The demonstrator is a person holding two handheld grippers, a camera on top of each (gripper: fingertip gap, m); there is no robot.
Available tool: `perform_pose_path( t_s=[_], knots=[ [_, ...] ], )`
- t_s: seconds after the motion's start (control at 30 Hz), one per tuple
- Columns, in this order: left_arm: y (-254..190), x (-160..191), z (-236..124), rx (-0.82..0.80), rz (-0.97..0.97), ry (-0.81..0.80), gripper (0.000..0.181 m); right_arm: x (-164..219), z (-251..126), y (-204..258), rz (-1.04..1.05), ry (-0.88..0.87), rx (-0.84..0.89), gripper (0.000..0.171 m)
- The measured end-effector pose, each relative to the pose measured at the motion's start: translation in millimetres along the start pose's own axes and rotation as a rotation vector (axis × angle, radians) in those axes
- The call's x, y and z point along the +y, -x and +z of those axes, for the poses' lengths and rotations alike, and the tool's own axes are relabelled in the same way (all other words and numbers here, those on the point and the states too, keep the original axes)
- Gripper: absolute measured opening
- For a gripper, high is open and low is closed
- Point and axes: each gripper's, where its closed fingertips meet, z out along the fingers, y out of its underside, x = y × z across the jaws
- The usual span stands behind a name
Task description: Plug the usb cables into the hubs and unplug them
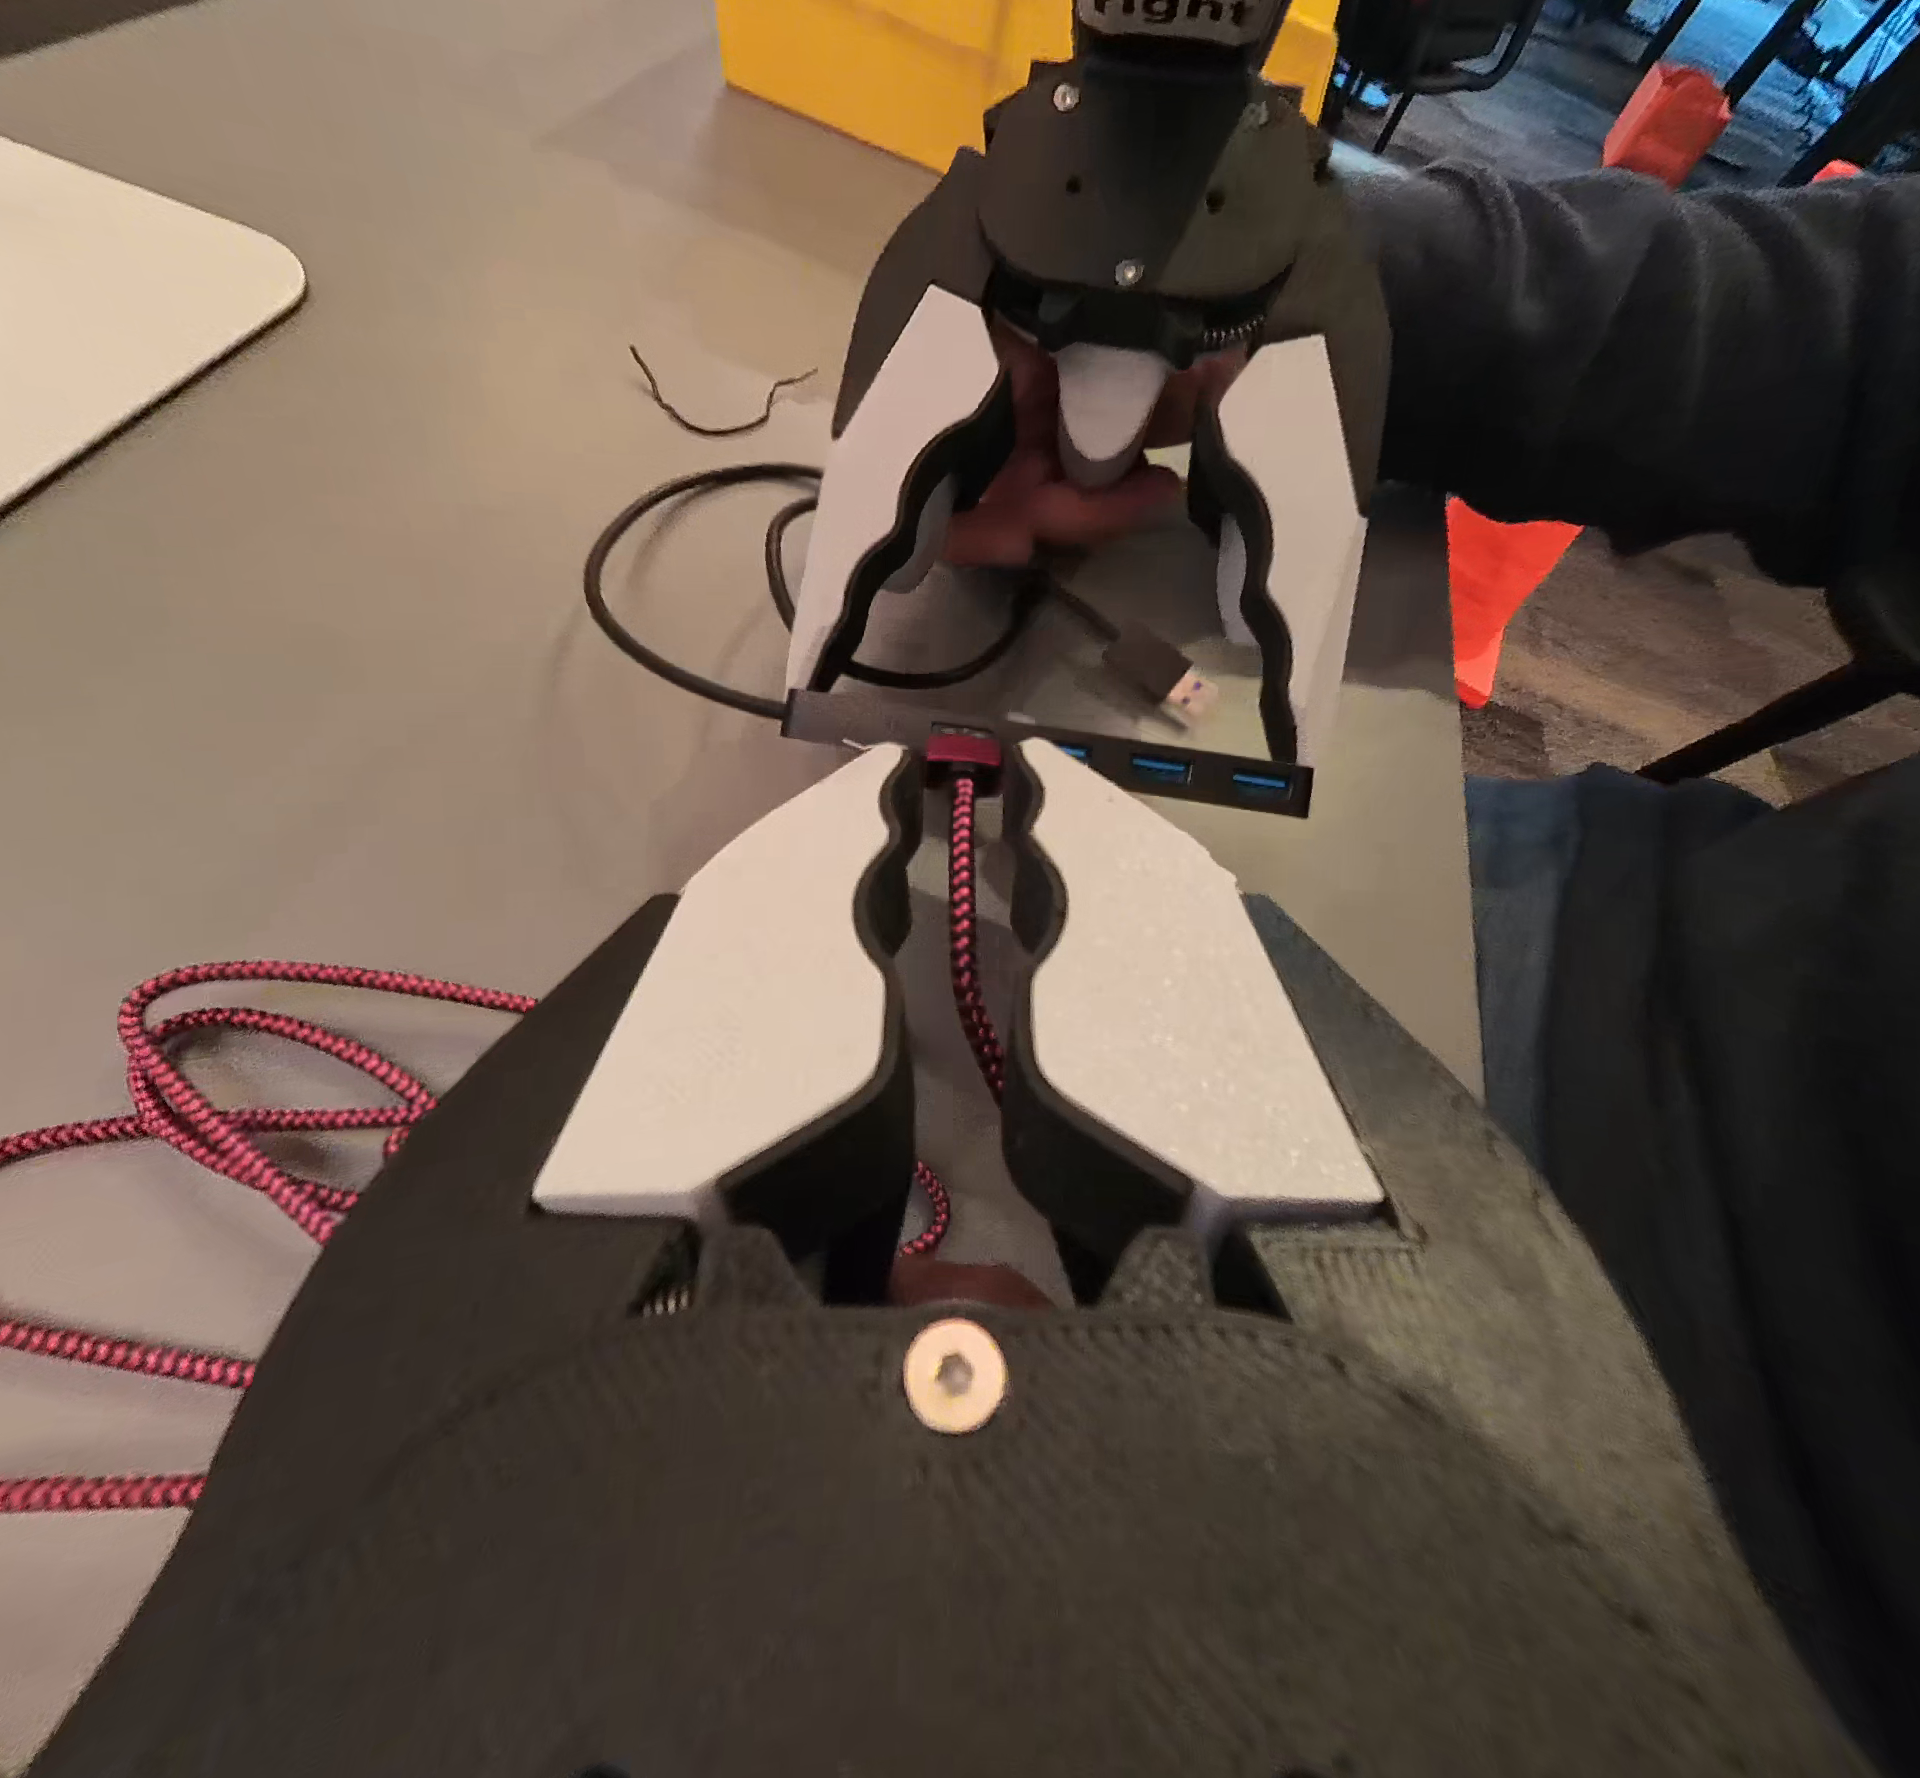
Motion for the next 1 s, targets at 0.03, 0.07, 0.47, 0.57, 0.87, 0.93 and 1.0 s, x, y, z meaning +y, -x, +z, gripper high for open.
perform_pose_path(
  t_s=[0.03,0.07,0.47,0.57,0.87,0.93,1.0],
  knots=[
    [0.3,2.9,1.1,-0.003,0.005,0.011,0.015,2.9,1.5,-0.5,-0.009,0.023,0.010,0.113],
    [0.5,4.6,1.9,-0.002,0.004,0.019,0.015,5.1,3.1,-0.9,-0.013,0.042,0.016,0.113],
    [0.9,24.8,12.0,-0.014,0.027,0.098,0.015,27.4,24.5,-5.5,-0.088,0.248,0.091,0.123],
    [1.5,25.8,11.6,-0.016,0.024,0.101,0.015,27.2,26.1,-6.2,-0.096,0.254,0.096,0.123],
    [1.9,-0.6,-0.1,-0.014,0.019,0.016,0.015,-2.5,9.5,-6.6,-0.072,0.142,0.088,0.122],
    [0.9,-13.6,-6.1,-0.023,0.053,0.005,0.015,-15.2,2.4,-6.2,-0.067,0.121,0.085,0.122],
    [1.2,-23.8,-10.2,-0.054,0.116,0.013,0.015,-24.0,-3.6,-8.0,-0.075,0.146,0.103,0.122]
  ],
)
